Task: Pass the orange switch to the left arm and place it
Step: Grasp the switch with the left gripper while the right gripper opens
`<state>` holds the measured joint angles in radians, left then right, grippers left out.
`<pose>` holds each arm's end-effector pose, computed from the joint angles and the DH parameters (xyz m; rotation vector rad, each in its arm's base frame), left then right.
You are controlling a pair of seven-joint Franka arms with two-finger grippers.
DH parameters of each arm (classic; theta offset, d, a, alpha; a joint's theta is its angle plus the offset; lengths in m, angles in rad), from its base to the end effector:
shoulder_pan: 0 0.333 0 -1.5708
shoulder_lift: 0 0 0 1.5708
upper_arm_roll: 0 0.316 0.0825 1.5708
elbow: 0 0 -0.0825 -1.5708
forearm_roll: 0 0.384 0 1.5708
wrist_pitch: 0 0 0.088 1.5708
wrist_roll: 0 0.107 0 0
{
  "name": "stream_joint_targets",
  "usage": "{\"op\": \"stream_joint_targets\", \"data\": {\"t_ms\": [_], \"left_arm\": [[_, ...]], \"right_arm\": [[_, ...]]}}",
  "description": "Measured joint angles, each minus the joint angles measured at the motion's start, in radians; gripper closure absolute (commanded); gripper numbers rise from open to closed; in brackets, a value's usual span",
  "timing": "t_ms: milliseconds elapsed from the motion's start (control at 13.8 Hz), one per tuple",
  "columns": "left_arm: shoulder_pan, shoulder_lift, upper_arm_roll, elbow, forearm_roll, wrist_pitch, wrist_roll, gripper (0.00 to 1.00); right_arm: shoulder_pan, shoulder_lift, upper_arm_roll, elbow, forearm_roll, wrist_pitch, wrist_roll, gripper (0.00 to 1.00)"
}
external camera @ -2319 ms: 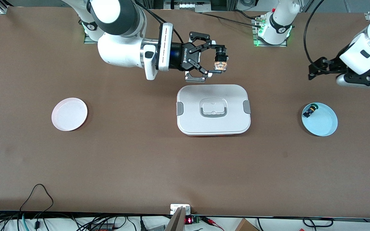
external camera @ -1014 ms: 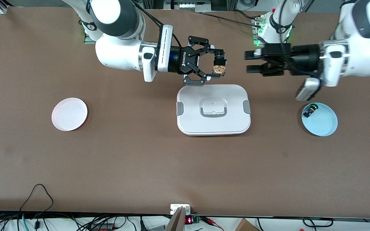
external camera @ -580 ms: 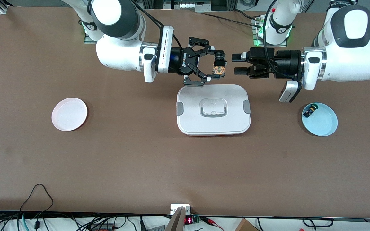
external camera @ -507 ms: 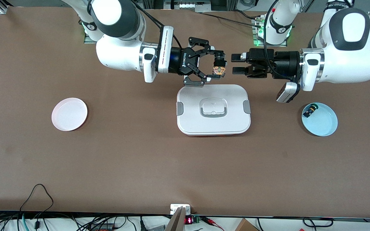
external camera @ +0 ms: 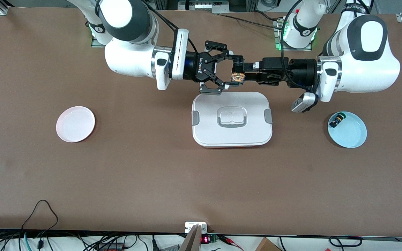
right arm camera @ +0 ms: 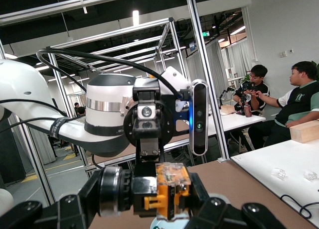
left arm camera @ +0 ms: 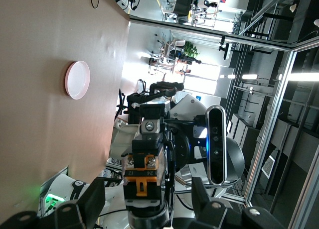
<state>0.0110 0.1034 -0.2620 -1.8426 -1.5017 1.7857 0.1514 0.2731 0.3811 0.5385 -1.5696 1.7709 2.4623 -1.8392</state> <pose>0.5621 -0.2261 0.5338 1.6859 0.1111 -0.2091 0.5242 0.4679 0.5099 -1.3951 -0.9735 -1.1047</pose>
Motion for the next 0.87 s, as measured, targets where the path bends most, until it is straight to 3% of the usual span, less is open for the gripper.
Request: {"op": "stream_joint_targets", "data": {"t_ms": [145,725,797,870], "left_arm": [[-0.001,0.000,-0.002,-0.001,-0.002,0.000,0.000,0.61],[-0.010,0.002,-0.002,-0.006,-0.006,0.006,0.002,0.70],[-0.010,0.002,-0.002,-0.006,-0.006,0.006,0.002,0.72],[-0.010,0.002,-0.002,-0.006,-0.007,0.006,0.002,0.73]], "right_arm": [[0.000,0.000,0.000,0.000,0.000,0.000,0.000,0.98],[0.000,0.001,-0.001,0.003,0.000,0.001,-0.003,0.96],[0.000,0.001,-0.001,0.003,0.000,0.001,-0.003,0.86],[0.000,0.002,-0.001,0.003,0.000,0.001,-0.003,0.68]]}}
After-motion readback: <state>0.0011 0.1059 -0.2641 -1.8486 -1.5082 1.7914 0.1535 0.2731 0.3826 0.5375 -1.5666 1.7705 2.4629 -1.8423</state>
